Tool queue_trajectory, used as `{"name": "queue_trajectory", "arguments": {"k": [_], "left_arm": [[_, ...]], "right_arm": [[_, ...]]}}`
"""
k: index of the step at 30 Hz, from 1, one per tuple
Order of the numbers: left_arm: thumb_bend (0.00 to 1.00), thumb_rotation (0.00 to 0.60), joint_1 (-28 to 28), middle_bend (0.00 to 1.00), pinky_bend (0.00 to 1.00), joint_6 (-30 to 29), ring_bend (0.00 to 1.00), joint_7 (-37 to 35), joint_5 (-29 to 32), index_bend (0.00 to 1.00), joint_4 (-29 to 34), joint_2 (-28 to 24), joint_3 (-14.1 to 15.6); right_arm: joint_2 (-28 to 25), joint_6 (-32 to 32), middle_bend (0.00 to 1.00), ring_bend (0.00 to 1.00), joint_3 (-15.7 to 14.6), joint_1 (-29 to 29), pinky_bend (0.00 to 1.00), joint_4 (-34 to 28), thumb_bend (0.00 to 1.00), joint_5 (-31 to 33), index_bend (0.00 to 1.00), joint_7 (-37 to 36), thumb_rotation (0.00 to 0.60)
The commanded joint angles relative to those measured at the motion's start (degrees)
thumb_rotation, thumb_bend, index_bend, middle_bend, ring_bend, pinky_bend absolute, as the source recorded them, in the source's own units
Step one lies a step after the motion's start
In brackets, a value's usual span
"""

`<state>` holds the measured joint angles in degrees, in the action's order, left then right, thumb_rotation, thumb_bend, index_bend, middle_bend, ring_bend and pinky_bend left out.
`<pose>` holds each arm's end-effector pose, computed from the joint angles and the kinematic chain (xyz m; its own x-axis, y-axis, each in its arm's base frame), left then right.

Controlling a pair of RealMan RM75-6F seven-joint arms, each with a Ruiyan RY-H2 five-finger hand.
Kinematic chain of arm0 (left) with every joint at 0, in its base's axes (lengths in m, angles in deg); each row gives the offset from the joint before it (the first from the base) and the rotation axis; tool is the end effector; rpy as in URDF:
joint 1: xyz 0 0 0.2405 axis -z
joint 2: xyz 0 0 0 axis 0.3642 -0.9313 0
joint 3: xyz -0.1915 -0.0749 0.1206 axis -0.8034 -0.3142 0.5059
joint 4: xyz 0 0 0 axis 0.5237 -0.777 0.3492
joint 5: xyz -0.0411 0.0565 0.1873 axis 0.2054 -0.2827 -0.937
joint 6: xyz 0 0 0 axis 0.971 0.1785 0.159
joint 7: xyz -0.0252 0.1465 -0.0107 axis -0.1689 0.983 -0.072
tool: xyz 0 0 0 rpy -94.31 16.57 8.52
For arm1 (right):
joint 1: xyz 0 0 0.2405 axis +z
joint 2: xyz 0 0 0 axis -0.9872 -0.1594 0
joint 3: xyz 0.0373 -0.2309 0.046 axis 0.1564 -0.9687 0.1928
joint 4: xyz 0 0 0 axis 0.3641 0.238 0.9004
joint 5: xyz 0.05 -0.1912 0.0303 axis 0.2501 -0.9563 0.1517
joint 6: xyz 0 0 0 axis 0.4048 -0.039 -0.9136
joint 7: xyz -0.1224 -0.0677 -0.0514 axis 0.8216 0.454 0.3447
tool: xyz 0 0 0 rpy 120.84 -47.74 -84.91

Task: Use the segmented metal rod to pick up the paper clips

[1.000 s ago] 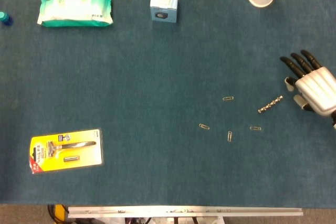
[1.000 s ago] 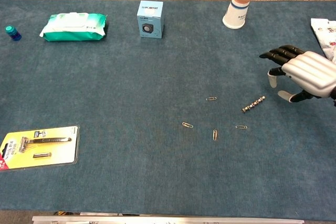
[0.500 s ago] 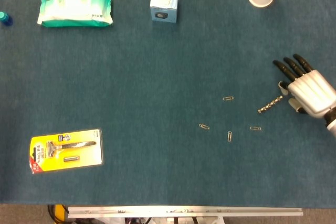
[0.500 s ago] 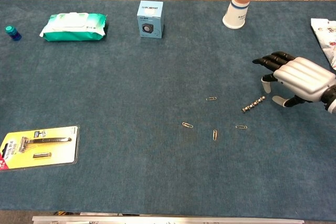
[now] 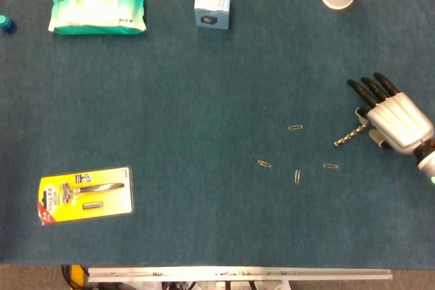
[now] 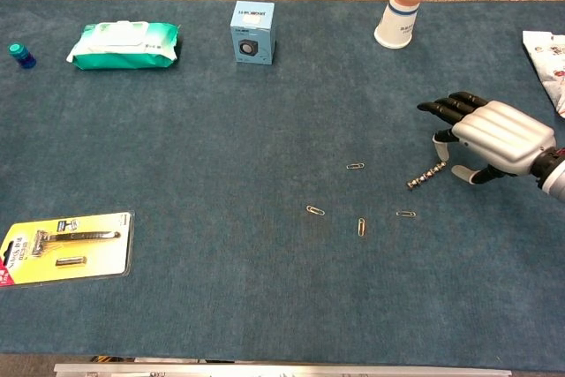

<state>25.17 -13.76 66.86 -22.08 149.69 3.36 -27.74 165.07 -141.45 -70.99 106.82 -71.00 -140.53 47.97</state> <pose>-0.2851 0.1814 0.1777 0.4419 -0.0870 0.8928 0.8960 -0.0067 -0.4441 -0.2758 -0.2583 0.0055 0.7469 -0.2043 0.6328 -0.6329 -0.5104 0.5822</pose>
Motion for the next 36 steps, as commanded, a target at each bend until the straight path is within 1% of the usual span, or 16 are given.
{"name": "queue_trajectory", "arguments": {"k": [1,8,12,36], "left_arm": [[0.26,0.600,0.0,0.46,0.61,0.0,0.38,-0.1,0.0,0.54,0.1,0.0,0.0],[0.25,0.600,0.0,0.46,0.61,0.1,0.38,-0.2,0.0,0.54,0.1,-0.1,0.0],[0.25,0.600,0.0,0.46,0.61,0.1,0.38,-0.4,0.0,0.54,0.2,-0.2,0.0],[0.25,0.600,0.0,0.46,0.61,0.2,0.38,-0.6,0.0,0.54,0.3,-0.3,0.1]], "right_arm": [[0.1,0.0,0.02,0.00,0.0,0.1,0.02,0.0,0.30,-0.1,0.50,0.0,0.600],[0.4,0.4,0.02,0.00,-0.1,0.5,0.02,-0.2,0.30,-0.1,0.49,0.3,0.600],[0.4,0.9,0.01,0.00,-0.2,0.6,0.01,-0.3,0.30,0.3,0.47,0.8,0.600],[1.6,1.7,0.01,0.00,-0.2,1.3,0.01,0.1,0.30,0.7,0.47,1.5,0.600]]}}
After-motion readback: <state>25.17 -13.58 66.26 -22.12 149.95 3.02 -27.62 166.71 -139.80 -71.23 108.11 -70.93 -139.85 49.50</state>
